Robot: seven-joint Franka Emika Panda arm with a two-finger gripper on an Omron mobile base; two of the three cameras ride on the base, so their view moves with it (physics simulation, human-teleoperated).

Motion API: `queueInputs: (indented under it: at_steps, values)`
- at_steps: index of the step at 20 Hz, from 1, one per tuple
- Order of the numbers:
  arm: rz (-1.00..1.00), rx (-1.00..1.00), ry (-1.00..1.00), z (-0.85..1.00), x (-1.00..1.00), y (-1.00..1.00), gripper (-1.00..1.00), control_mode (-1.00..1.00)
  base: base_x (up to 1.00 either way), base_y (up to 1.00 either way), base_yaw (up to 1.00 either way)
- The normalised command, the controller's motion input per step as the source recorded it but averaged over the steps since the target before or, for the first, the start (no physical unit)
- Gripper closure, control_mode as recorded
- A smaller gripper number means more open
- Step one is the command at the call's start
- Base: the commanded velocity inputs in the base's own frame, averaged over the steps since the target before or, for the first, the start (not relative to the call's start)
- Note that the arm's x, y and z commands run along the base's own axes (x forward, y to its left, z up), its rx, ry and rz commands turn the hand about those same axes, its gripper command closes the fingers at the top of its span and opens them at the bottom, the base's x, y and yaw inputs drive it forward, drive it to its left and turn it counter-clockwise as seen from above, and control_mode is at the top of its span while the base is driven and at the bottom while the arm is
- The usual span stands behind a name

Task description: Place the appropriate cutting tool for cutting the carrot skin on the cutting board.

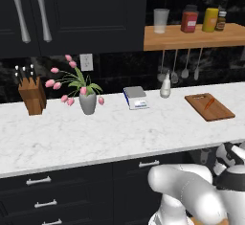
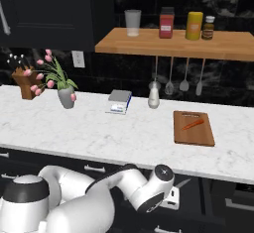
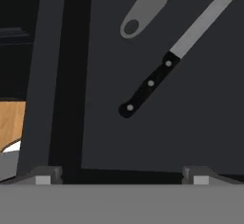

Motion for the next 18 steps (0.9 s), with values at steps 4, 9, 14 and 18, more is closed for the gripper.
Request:
queueInputs:
  at_steps: [4, 9, 14, 18]
  values:
    - [0.05, 0.00, 0.00, -0.17, -0.62, -0.19, -1.00, -1.00, 0.00, 0.00, 0.00]
    - [0.04, 0.00, 0.03, -0.27, -0.81, -0.12, -1.00, -1.00, 0.00, 0.00, 0.00]
    - [0.02, 0.00, 0.03, -0.36, -0.82, -0.02, -1.00, -1.00, 0.00, 0.00, 0.00]
    - [0.00, 0.00, 0.04, -0.23, -0.77, 0.00, -1.00, -1.00, 0.00, 0.00, 0.00]
